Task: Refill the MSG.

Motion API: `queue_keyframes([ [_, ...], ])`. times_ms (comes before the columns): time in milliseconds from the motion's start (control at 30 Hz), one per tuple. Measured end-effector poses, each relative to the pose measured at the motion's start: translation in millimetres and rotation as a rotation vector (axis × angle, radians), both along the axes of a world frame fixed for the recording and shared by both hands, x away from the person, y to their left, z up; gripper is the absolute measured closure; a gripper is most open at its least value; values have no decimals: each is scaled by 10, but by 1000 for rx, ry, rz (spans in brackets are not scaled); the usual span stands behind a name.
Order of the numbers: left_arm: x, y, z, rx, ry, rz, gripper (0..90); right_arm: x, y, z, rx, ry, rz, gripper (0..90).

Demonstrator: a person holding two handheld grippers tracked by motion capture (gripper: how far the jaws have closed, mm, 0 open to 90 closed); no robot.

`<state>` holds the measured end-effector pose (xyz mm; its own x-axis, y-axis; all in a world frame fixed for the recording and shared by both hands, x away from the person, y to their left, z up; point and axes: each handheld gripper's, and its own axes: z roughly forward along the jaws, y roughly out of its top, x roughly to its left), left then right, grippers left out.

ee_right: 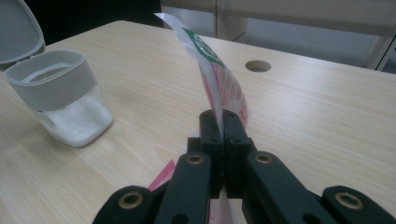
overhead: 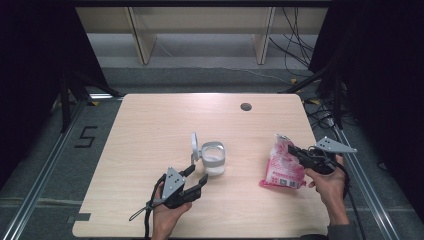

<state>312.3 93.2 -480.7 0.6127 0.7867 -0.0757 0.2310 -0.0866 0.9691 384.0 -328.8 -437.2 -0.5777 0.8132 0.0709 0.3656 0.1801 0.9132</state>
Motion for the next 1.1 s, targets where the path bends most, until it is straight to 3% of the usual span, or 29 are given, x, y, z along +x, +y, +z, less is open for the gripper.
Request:
queue_keyframes([
  [67, 1, 3, 2, 3, 4, -2, 448, 14, -5, -22, -9, -6, 3, 900],
  [133, 2, 7, 3, 6, 5, -1, 448, 8, 8, -35, 1, 20, -4, 900],
  [167, 4, 10, 4, 7, 5, -2, 447, 28, 8, -53, -3, -1, 3, 900],
  [267, 0, 9, 2, -7, 18, 9, 445, 32, 16, -68, -24, 19, 1, 900],
  [300, 7, 21, 4, 6, 7, 3, 444, 41, 16, -79, -31, 9, 1, 900],
  [367, 9, 25, 0, 3, 9, 7, 439, 31, 31, -88, -14, 38, -4, 900],
  [433, 15, 23, -7, -1, 8, 6, 438, 48, 24, -101, -22, 23, -1, 898],
  [500, 14, 15, -17, -20, 19, 16, 434, 32, 47, -116, 2, 49, -21, 897],
  [533, 15, 17, -18, -18, 19, 15, 432, 46, 25, -119, -32, 38, -20, 895],
  [633, 19, 26, -18, 4, 15, 10, 430, 49, 25, -131, -42, 48, -28, 886],
  [733, 19, 29, -18, 8, 20, 7, 428, 28, 41, -141, -32, 92, -62, 879],
  [800, 24, 36, -18, 14, 16, 3, 428, 43, 27, -155, -34, 77, -64, 875],
  [867, 22, 37, -18, 11, 20, 7, 428, 32, 33, -158, -23, 103, -80, 873],
  [1100, 20, 41, -20, 9, 23, 9, 427, 41, 17, -178, -32, 97, -98, 852],
])
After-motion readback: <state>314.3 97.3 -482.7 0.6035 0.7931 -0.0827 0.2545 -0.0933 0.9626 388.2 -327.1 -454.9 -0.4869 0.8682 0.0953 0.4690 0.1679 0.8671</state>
